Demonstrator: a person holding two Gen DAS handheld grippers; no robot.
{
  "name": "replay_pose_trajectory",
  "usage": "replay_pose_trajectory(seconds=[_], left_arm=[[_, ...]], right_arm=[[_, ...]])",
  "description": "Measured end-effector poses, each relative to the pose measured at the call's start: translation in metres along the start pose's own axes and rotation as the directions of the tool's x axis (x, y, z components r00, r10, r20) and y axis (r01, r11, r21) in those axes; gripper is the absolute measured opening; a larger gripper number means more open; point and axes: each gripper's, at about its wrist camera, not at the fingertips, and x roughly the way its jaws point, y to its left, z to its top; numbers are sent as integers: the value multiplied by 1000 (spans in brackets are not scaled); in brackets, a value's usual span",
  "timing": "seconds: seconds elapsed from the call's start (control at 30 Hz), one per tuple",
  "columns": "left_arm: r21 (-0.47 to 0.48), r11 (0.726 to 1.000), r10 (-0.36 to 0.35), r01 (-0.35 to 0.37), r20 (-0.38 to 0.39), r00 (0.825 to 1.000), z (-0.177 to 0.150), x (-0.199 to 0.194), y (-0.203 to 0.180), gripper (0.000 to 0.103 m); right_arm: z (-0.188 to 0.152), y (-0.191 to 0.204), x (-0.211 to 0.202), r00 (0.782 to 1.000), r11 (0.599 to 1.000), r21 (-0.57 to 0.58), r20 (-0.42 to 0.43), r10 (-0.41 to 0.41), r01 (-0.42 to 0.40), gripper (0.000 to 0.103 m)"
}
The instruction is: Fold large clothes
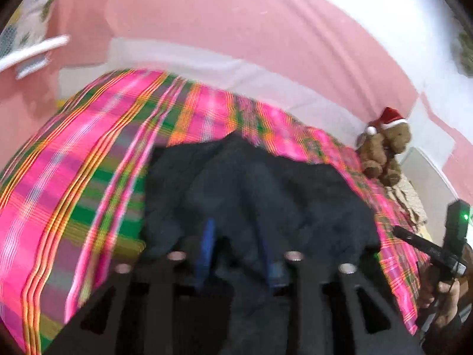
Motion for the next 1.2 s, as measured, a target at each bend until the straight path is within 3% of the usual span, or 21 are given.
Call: replay_pose_trajectory(seconds=[0.13, 0.23, 0.33, 0.5, 0.6, 0.73, 0.8, 0.9, 0.97, 1.0, 1.1, 1.2], left_arm=[[37, 998, -41, 43, -55, 998, 6, 40, -28, 41], [28, 999, -34, 39, -162, 986, -19, 78, -32, 41], [48, 998, -31, 40, -175, 984, -46, 101, -26, 42], [27, 999, -40, 45, -168, 985, -45, 106, -24, 42], [31, 999, -23, 29, -165, 986, -41, 82, -34, 41], [106, 990, -85, 92, -75, 994, -46, 39, -54, 41], [138, 985, -88, 101, -94, 992, -53, 41, -62, 41], [117, 991, -47, 68, -170, 984, -63, 72, -59, 41], [88, 994, -47, 65, -194, 980, -69, 86, -50, 41], [78, 994, -55, 72, -197, 979, -70, 89, -48, 41], [52, 995, -71, 83, -201, 977, -72, 95, -44, 42], [64, 996, -46, 61, -209, 977, -72, 103, -45, 42]], right_arm=[[9, 16, 42, 999, 999, -41, -42, -18, 16, 22], [-6, 5, 86, 986, 996, -47, -145, -87, 81, 22], [-21, -8, 101, 989, 996, -43, -123, -77, 72, 19], [-20, -5, 108, 986, 992, -58, -120, -115, 109, 19], [-15, 5, 78, 985, 992, -17, -114, -127, 126, 21], [-22, 32, 26, 999, 999, -40, -13, -36, 35, 21], [-29, 47, 21, 1000, 997, -71, -11, 12, -13, 21], [-40, 55, 54, 995, 995, -101, -97, -2, -8, 21], [-50, 42, 86, 983, 996, -83, -174, -55, 41, 21], [-57, 32, 98, 980, 998, -49, -195, -35, 26, 21], [-62, 20, 104, 984, 1000, 7, -176, 4, -2, 20], [-62, 25, 110, 984, 998, -46, -174, -44, 37, 20]])
